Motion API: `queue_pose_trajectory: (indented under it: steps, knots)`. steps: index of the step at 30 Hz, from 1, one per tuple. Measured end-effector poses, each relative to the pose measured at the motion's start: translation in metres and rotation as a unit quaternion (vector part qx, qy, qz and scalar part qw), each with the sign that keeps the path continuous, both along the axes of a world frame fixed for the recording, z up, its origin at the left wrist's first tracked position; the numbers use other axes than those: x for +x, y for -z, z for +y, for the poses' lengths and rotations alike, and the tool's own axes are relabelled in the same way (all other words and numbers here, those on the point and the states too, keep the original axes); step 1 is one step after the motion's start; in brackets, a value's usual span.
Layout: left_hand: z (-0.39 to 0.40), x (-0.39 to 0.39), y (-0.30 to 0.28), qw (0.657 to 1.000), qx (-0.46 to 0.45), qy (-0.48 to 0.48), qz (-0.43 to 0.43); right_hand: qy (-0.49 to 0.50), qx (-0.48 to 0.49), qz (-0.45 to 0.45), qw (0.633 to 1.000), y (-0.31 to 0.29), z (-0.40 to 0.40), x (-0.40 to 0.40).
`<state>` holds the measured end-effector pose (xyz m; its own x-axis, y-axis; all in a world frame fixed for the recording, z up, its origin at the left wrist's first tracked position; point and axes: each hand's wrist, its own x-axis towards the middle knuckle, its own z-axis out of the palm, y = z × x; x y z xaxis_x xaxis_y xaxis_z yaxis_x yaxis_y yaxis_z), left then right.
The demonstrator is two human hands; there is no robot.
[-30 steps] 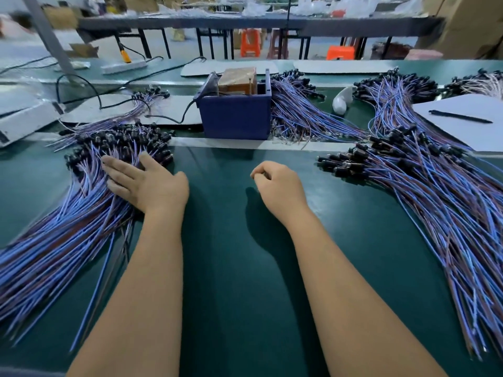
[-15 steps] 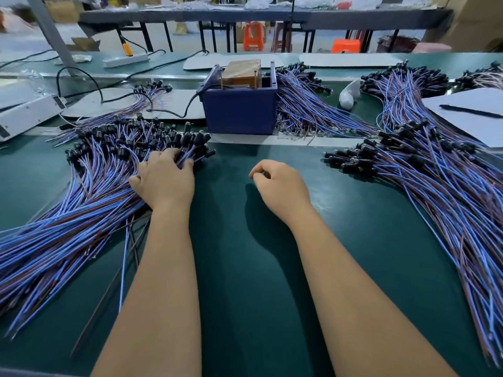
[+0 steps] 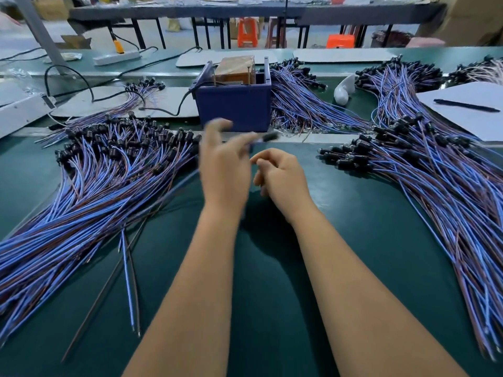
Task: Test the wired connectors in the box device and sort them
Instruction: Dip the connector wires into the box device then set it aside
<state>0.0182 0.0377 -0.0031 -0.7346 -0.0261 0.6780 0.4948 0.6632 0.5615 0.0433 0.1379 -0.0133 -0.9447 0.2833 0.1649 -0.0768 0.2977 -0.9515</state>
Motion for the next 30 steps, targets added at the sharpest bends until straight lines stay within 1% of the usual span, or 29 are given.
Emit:
queue_pose_trajectory:
  steps: [1,2,3,5,7,10,12,14,16,18,20,22,24,26,27,28,29,30]
  knots:
    - [0.014,0.005,0.002,0.998,0.023,0.056,-0.018,0.021,-0.036,0.005,0.999,-0.001,0.002,-0.001]
    - [0.026,0.010,0.005,0.994,0.057,0.084,-0.039,0.039,-0.081,0.006,0.996,-0.002,0.005,-0.001]
    - [0.036,0.014,0.007,0.989,0.104,0.091,-0.056,0.041,-0.138,0.007,0.990,-0.004,0.008,0.000]
    - [0.047,0.017,0.008,0.973,0.197,0.082,-0.083,0.010,-0.260,0.019,0.965,-0.006,0.012,0.002]
    - [0.051,0.020,0.007,0.965,0.227,0.092,-0.097,-0.007,-0.340,0.034,0.940,-0.009,0.015,0.004]
    - [0.049,0.023,0.004,0.952,0.235,0.159,-0.117,0.018,-0.403,0.009,0.915,-0.012,0.020,0.001]
    - [0.043,0.023,0.003,0.941,0.233,0.204,-0.138,0.032,-0.418,-0.010,0.908,-0.012,0.022,-0.001]
    - [0.038,0.021,0.001,0.915,0.257,0.253,-0.182,0.034,-0.431,-0.028,0.901,-0.013,0.024,-0.001]
    - [0.034,0.023,-0.002,0.864,0.308,0.316,-0.243,0.041,-0.442,-0.038,0.895,-0.013,0.028,0.000]
    - [0.028,0.024,-0.004,0.817,0.317,0.378,-0.299,0.045,-0.443,-0.040,0.894,-0.014,0.031,0.001]
    - [0.019,0.024,-0.005,0.787,0.277,0.436,-0.337,0.039,-0.418,-0.039,0.907,-0.014,0.032,0.002]
    - [0.007,0.023,-0.006,0.755,0.240,0.488,-0.366,0.010,-0.388,-0.030,0.921,-0.012,0.032,0.003]
    - [-0.003,0.021,-0.006,0.724,0.205,0.525,-0.397,-0.025,-0.366,-0.024,0.930,-0.011,0.032,0.004]
    - [-0.012,0.019,-0.005,0.696,0.157,0.554,-0.429,-0.037,-0.341,-0.026,0.939,-0.010,0.031,0.004]
    - [-0.017,0.018,-0.004,0.684,0.129,0.569,-0.438,-0.035,-0.331,-0.027,0.943,-0.010,0.030,0.004]
    - [-0.021,0.017,-0.002,0.681,0.104,0.576,-0.440,-0.030,-0.327,-0.025,0.944,-0.010,0.030,0.004]
    - [-0.023,0.016,-0.001,0.686,0.094,0.571,-0.441,-0.025,-0.327,-0.019,0.945,-0.010,0.029,0.004]
    - [-0.025,0.014,0.001,0.698,0.109,0.554,-0.440,-0.021,-0.330,-0.007,0.944,-0.010,0.028,0.004]
